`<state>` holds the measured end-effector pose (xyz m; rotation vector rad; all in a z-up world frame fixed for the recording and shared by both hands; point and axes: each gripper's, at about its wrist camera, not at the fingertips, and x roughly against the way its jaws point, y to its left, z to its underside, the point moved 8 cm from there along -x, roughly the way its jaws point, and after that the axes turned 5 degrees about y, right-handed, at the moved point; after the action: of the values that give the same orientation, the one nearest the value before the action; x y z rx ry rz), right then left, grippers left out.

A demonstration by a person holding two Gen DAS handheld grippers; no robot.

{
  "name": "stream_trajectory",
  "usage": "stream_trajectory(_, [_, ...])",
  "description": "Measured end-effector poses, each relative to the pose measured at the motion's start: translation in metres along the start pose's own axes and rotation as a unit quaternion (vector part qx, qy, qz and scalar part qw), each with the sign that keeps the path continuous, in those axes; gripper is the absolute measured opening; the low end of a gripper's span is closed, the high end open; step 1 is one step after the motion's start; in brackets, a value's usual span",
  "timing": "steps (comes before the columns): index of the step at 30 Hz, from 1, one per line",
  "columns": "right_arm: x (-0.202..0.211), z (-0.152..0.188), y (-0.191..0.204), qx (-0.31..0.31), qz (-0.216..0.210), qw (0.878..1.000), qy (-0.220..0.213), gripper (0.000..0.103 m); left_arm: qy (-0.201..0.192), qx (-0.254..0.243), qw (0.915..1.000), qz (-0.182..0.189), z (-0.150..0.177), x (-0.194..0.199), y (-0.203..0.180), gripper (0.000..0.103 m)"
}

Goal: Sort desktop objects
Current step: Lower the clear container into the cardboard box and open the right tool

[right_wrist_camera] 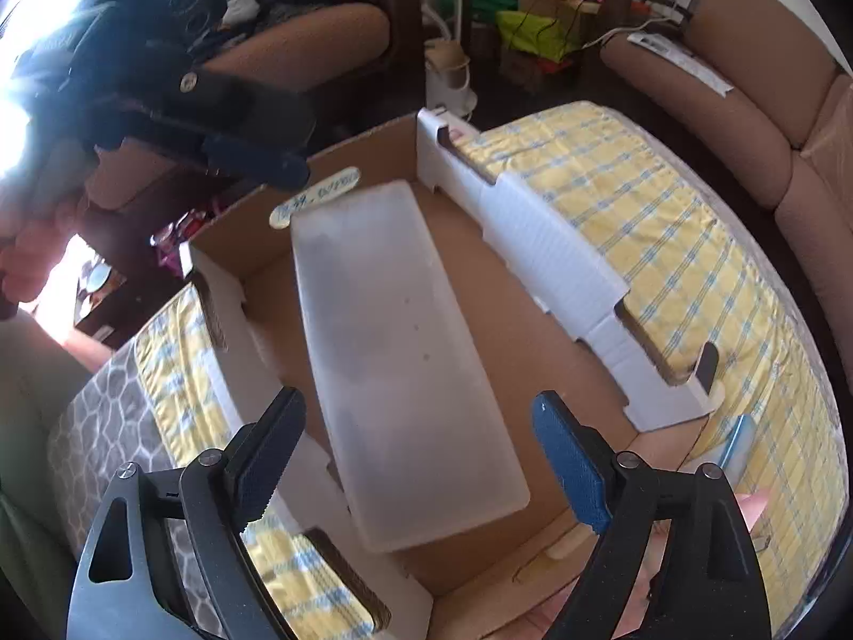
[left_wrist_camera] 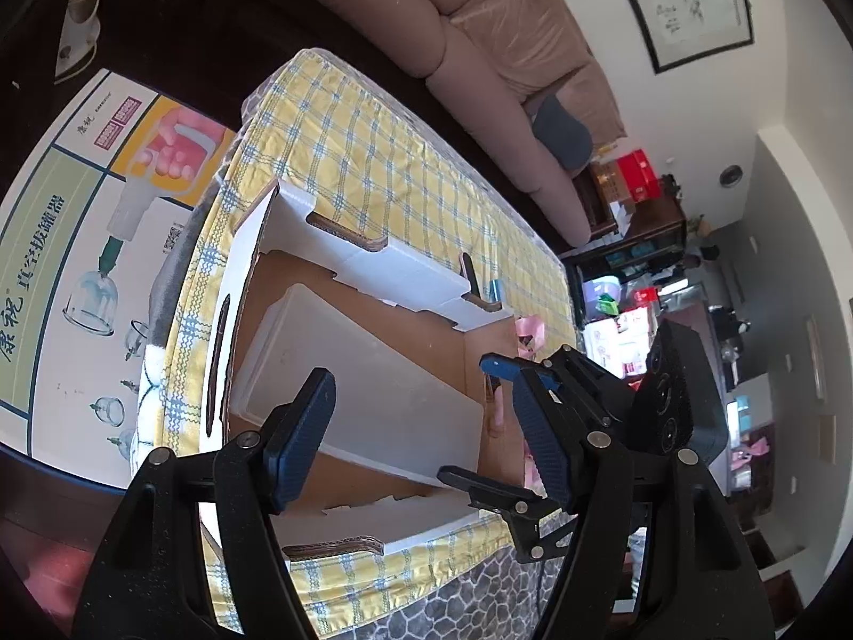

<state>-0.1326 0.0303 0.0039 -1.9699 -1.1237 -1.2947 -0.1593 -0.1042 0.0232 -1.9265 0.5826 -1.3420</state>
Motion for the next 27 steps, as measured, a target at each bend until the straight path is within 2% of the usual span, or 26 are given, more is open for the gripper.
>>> stream_trajectory(5, [-0.009, -0.04, -0.004, -0.08, -0.028, 0.995, -0.057, 0.088, -0.048, 0.029, 0.9982, 0.021, -0.014, 0.029, 0.007, 0.071])
stream_trajectory(8, [-0.025, -0.056, -0.006, -0.128, -0.048, 0.989, -0.054, 0.084, -0.068, 0.045, 0.9963, 0.026, -0.023, 0.044, 0.018, 0.071])
stream_trajectory(12, [-0.045, -0.071, -0.004, -0.167, -0.062, 0.984, -0.028, 0.076, -0.074, 0.056, 0.9953, 0.026, -0.03, 0.05, 0.03, 0.072])
stream_trajectory(23, [-0.052, -0.07, 0.047, -0.111, -0.128, 0.985, -0.013, 0.076, -0.06, 0.046, 0.9968, 0.025, -0.027, 0.044, 0.029, 0.072])
stream_trajectory(27, [-0.04, -0.064, 0.046, -0.115, -0.097, 0.989, -0.015, 0.074, -0.052, 0.033, 0.9979, 0.019, -0.024, 0.038, 0.024, 0.072])
